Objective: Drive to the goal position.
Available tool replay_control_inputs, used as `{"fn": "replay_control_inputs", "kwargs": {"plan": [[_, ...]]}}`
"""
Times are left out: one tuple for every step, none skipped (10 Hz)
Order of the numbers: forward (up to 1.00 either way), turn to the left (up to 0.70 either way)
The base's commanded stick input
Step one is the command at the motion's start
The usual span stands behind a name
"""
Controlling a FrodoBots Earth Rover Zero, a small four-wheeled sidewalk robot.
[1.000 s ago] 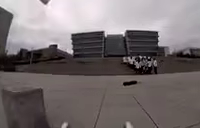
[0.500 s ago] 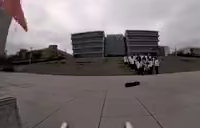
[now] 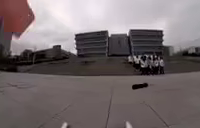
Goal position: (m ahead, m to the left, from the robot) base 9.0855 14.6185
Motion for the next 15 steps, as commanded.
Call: {"fn": "replay_control_inputs", "kwargs": {"plan": [[0.70, 0.14], [0.70, 0.14], [0.70, 0.14], [0.70, 0.14], [0.70, 0.14], [0.70, 0.14], [0.70, 0.14], [0.70, 0.14], [0.70, 0.14], [0.70, 0.14], [0.70, 0.14], [0.70, 0.14], [0.70, 0.14], [0.70, 0.14], [0.70, 0.14]]}}
